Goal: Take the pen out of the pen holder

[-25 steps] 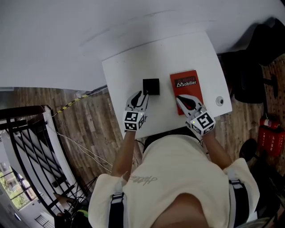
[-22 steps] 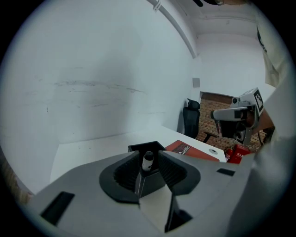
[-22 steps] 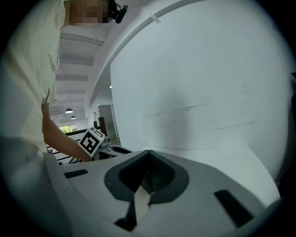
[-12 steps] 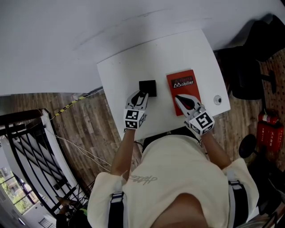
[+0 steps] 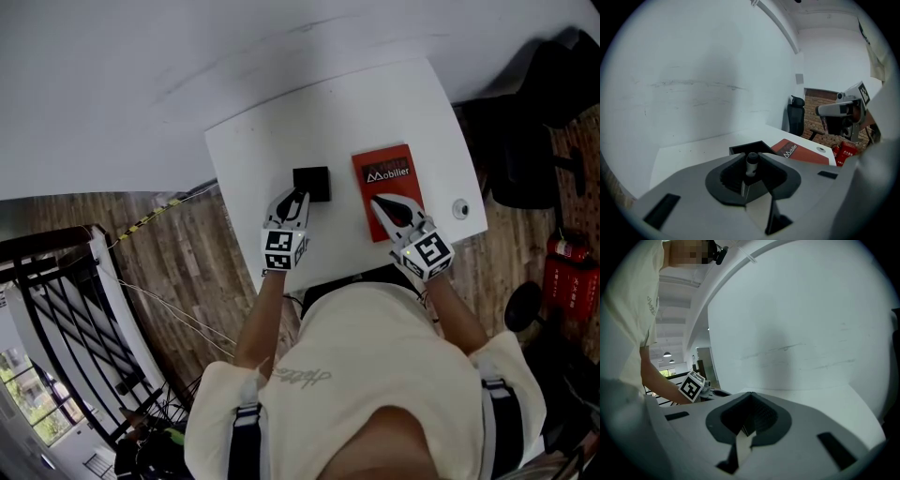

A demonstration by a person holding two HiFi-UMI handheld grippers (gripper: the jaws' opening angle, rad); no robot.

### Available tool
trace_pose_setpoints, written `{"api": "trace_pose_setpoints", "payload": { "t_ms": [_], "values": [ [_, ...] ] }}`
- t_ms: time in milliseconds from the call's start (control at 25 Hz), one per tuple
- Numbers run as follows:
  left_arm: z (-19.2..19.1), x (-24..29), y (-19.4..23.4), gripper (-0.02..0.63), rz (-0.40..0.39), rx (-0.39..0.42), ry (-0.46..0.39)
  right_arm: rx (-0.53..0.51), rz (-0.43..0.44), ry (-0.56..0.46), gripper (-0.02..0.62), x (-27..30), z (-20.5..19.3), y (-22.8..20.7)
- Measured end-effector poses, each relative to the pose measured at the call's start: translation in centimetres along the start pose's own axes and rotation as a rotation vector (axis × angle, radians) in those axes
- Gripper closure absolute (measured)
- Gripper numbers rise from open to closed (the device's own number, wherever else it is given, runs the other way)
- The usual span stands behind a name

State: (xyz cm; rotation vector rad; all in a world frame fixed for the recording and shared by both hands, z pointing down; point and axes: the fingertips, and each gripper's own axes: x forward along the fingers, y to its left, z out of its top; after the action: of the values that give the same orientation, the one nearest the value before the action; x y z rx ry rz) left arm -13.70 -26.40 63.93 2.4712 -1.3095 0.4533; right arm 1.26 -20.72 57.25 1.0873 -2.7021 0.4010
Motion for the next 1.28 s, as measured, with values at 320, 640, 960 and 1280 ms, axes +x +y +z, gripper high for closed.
{"api": "trace_pose_setpoints", "payload": {
  "t_ms": [320, 640, 960, 1280],
  "values": [
    [2.1, -0.9, -0.4, 0.517, 0.005, 0.021, -0.038, -0.006, 0.01, -0.007, 0.589, -0.2, 0.0, 0.3],
    [4.7, -2.4, -0.7, 0.517, 0.02, 0.035, -0.082, -0.021, 0.017, -0.032, 0.589, -0.3, 0.7, 0.6],
    [7.5, -4.3, -1.0, 0.517, 0.032, 0.042, -0.135, -0.049, 0.028, -0.054, 0.589, -0.2, 1.9, 0.7],
    [9.5, -6.6, -0.7, 0.517, 0.055, 0.041, -0.189, -0.077, 0.045, -0.081, 0.589, 0.3, 3.3, 0.9]
  ]
}}
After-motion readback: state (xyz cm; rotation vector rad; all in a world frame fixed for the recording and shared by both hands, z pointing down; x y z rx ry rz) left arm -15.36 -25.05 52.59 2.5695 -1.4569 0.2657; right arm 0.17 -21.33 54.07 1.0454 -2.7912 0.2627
